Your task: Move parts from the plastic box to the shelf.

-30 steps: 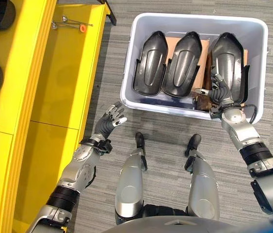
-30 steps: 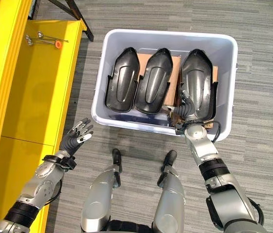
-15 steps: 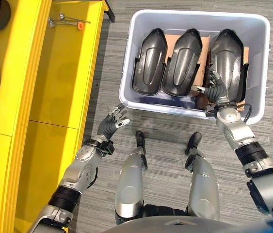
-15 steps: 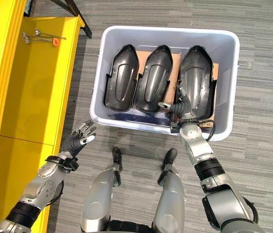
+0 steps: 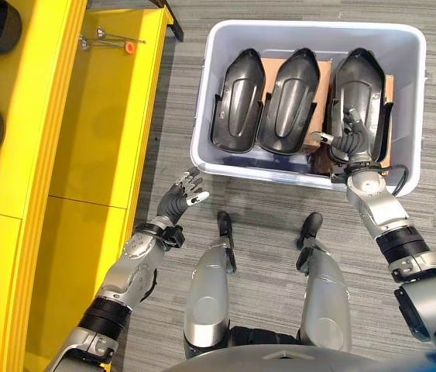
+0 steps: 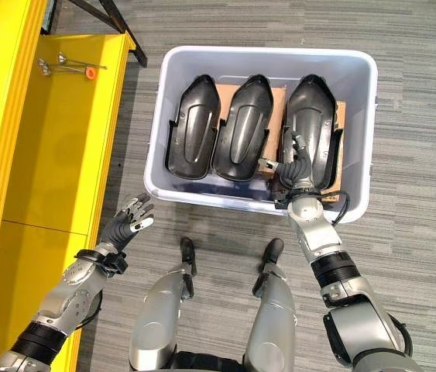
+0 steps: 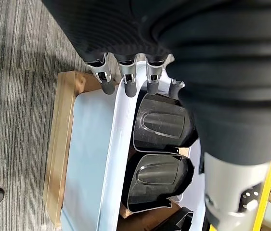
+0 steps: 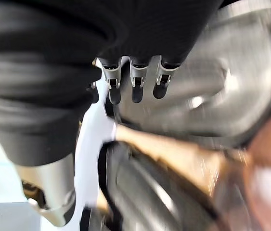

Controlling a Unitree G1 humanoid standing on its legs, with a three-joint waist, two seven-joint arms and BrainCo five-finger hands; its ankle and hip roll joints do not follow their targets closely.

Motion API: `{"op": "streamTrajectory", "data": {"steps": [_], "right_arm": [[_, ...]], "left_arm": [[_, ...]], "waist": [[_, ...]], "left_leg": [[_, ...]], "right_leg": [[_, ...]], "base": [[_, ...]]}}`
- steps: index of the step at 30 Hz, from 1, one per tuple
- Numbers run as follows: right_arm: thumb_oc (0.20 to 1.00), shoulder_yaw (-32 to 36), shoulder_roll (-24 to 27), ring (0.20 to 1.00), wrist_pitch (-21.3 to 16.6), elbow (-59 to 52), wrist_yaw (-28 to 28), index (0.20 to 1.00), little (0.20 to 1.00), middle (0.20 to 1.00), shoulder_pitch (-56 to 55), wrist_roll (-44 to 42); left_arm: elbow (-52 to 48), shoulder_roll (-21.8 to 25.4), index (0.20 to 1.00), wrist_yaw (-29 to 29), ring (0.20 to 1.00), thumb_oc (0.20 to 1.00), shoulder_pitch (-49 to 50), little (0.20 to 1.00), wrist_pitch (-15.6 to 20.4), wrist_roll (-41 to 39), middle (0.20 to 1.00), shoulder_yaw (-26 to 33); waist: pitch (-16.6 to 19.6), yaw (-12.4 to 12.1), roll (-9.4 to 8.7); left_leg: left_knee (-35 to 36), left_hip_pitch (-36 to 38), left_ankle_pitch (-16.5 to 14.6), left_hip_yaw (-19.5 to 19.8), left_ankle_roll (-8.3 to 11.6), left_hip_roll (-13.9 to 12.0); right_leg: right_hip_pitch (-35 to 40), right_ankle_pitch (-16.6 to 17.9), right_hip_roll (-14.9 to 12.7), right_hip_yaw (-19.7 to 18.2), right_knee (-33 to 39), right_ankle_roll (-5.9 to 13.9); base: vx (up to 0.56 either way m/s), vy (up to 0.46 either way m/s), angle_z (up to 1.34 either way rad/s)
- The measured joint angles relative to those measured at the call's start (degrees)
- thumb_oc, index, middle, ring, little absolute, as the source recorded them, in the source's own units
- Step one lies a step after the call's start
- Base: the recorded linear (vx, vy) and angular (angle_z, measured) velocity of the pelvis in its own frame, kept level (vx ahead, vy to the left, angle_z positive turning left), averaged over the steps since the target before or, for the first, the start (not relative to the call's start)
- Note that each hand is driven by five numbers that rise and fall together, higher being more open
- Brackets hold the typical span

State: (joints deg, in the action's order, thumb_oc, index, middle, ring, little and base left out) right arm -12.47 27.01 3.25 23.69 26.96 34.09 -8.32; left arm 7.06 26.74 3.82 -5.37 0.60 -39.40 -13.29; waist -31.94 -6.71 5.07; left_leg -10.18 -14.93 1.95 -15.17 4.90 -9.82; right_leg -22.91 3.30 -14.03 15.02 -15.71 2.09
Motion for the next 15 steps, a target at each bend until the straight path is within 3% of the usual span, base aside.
{"op": "streamTrajectory", "data": {"steps": [10,15], "right_arm": [[1.000,2.9,0.4,1.000,-8.7,-10.3,11.0,1.000,1.000,1.000,-0.2,16.7],[1.000,3.8,0.5,1.000,-8.0,-13.4,14.9,1.000,1.000,1.000,-3.6,19.1]], "left_arm": [[0.0,-1.1,1.000,-0.1,1.000,1.000,1.1,1.000,1.0,0.0,1.000,-0.2],[0.0,-1.3,1.000,-0.1,1.000,1.000,1.6,1.000,2.3,-0.6,1.000,-1.3]], "waist": [[0.1,1.2,1.12],[0.1,1.9,1.12]], "left_leg": [[0.2,0.0,0.1,-0.2,-0.04,-0.1],[0.4,0.0,0.1,-0.3,-0.02,-0.1]], "right_leg": [[0.1,0.5,0.3,-0.1,1.0,-0.09],[0.3,0.9,0.5,-0.1,1.8,0.01]], "base": [[0.00,0.016,-0.01],[0.00,0.000,0.00]]}}
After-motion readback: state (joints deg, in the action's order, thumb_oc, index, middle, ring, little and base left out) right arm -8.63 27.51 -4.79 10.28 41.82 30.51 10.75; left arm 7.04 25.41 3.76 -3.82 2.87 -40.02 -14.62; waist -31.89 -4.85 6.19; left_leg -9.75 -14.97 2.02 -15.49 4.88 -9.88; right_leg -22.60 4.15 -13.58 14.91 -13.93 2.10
